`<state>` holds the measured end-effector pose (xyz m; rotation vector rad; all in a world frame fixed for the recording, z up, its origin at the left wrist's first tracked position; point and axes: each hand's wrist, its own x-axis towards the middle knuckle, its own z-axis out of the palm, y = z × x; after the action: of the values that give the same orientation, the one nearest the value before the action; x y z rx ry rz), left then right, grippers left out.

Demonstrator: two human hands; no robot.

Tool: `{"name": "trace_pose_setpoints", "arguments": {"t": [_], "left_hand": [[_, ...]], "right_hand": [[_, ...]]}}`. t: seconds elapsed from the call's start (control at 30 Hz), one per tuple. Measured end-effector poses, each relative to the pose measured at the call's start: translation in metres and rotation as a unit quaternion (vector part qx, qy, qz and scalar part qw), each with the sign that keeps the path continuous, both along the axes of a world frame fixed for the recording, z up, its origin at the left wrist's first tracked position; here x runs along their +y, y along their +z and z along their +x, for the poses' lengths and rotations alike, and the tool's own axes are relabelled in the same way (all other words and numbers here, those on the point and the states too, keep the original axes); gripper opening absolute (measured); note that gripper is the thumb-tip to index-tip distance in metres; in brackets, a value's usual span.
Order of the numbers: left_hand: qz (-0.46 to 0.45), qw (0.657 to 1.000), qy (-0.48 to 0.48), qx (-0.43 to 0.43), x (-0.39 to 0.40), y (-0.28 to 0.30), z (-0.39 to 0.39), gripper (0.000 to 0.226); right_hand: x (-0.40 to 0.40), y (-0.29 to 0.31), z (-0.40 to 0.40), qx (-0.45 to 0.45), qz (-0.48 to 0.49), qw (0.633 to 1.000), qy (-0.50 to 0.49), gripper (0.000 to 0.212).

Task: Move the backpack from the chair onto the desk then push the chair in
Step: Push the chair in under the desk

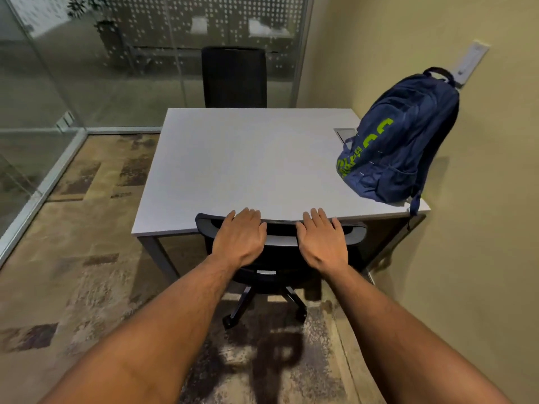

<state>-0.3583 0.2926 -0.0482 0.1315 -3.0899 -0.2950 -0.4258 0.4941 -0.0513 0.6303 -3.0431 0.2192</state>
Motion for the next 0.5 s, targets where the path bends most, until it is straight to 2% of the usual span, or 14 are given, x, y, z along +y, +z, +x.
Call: {"name": "trace_pose_setpoints", "arguments": {"t": [0.5], "left_hand": [[0.027,0.999,0.041,-0.004,0.026,-0.002,-0.071,0.061]], "right_hand": [[0.020,0.005,-0.086,-0.014,0.016,0.999,0.031,0.062]]}}
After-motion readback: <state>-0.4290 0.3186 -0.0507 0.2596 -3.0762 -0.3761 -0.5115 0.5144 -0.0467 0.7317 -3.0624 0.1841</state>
